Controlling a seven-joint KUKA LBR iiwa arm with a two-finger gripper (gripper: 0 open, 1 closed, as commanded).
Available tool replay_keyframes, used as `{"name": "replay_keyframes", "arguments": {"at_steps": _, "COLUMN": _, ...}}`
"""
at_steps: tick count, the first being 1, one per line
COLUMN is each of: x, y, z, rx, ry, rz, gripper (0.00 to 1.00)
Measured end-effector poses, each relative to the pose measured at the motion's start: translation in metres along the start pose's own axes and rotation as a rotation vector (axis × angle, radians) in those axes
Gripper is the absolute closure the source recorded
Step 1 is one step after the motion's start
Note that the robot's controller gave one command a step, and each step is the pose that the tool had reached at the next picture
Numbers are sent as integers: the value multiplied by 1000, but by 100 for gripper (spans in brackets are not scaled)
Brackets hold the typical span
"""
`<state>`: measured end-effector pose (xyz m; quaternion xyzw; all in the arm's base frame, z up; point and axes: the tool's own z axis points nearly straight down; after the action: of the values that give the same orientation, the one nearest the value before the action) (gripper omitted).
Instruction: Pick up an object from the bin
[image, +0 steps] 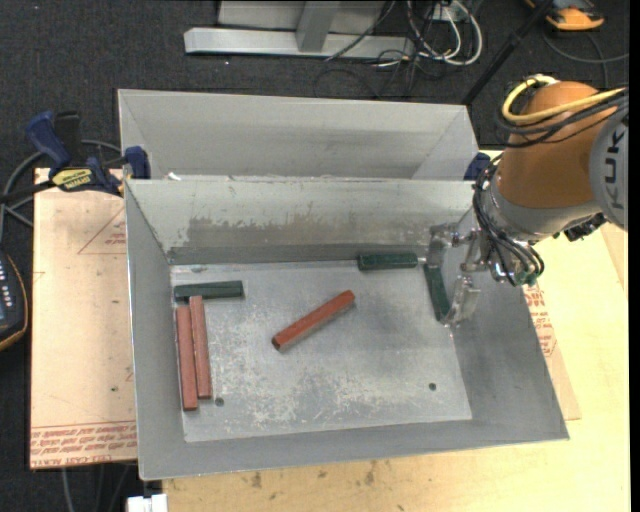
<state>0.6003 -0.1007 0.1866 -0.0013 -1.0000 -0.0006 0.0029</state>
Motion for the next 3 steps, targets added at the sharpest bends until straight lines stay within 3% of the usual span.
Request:
{"name": "replay_keyframes", "arguments": {"at_steps": 1, "x": -19, "y": 113, "z": 121, "rx": -4, "ry": -1, "rz": 2, "gripper": 0}}
{"name": "replay_keyframes", "arguments": {"at_steps": 2, "x": -28, "y": 159, "z": 85, "rx": -1, "ry": -12, "rz": -116, "gripper": 0}}
{"name": "replay_keyframes", "arguments": {"at_steps": 3, "x": -28, "y": 157, "z": 87, "rx": 1, "ry": -9, "rz": -225, "gripper": 0}}
